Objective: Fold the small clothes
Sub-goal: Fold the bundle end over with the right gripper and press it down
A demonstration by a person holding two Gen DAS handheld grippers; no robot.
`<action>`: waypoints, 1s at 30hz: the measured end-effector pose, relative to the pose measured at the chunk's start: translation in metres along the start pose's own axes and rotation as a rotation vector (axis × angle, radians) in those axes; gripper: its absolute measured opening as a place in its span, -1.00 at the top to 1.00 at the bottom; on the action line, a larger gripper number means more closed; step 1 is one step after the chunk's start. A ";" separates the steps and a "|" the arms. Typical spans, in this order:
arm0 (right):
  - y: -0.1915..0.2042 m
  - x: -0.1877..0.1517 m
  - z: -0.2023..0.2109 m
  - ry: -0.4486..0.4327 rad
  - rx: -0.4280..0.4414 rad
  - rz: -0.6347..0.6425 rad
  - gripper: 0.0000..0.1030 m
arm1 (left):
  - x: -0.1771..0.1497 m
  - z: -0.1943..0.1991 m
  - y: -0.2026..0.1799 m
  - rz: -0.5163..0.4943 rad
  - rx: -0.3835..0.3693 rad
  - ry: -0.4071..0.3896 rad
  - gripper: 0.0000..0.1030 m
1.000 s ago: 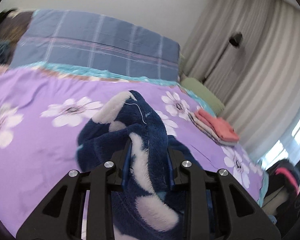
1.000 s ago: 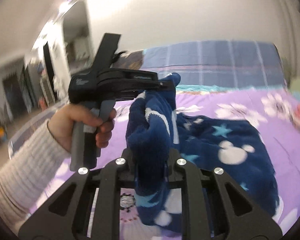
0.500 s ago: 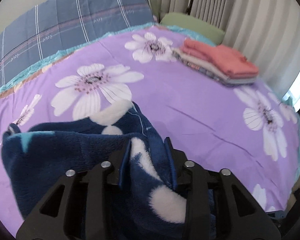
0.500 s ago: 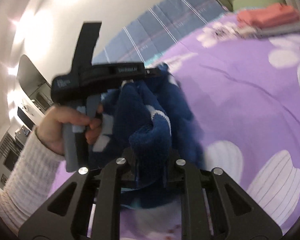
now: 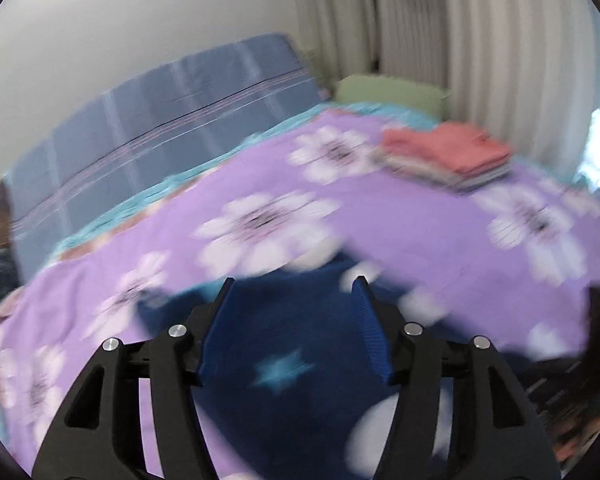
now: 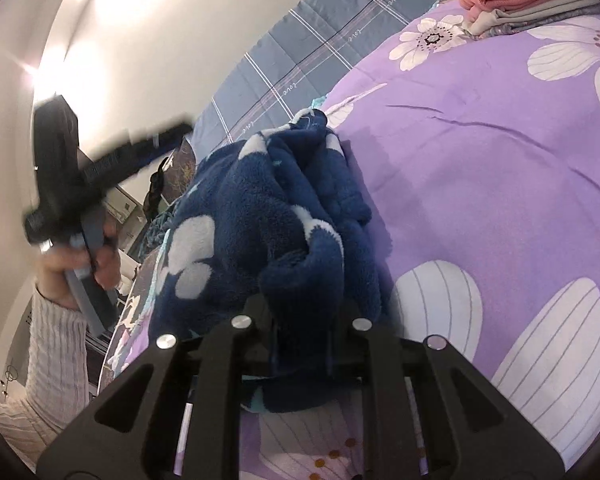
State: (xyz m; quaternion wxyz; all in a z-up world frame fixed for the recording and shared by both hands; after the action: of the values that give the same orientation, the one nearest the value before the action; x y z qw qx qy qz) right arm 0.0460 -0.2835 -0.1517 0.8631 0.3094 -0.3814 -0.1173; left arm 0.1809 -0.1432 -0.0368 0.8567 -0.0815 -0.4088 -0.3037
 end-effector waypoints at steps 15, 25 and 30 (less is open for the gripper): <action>-0.022 0.009 0.047 -0.016 -0.203 -0.010 0.10 | -0.053 -0.089 -0.023 0.062 -0.161 0.172 -0.16; 0.042 0.010 -0.005 -0.013 -0.295 0.366 0.40 | -0.050 -0.078 -0.019 0.066 -0.138 0.125 -0.17; 0.028 0.003 -0.008 -0.016 -0.284 0.314 0.40 | -0.021 -0.043 0.009 0.035 -0.013 -0.009 -0.20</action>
State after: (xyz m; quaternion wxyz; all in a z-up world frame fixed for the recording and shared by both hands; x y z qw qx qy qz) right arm 0.0531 -0.2589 -0.1368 0.9026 0.1206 -0.4115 -0.0365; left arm 0.2043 -0.1431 -0.0791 0.8596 -0.0956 -0.4092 -0.2908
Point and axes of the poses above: each gripper's, at about its wrist camera, not at the fingertips, and z roughly against the way its jaws point, y to its left, x to its top, the point moved 9 cm from there along -z, roughly the way its jaws point, and after that the axes turned 7 degrees about -x, right-handed, at the moved point
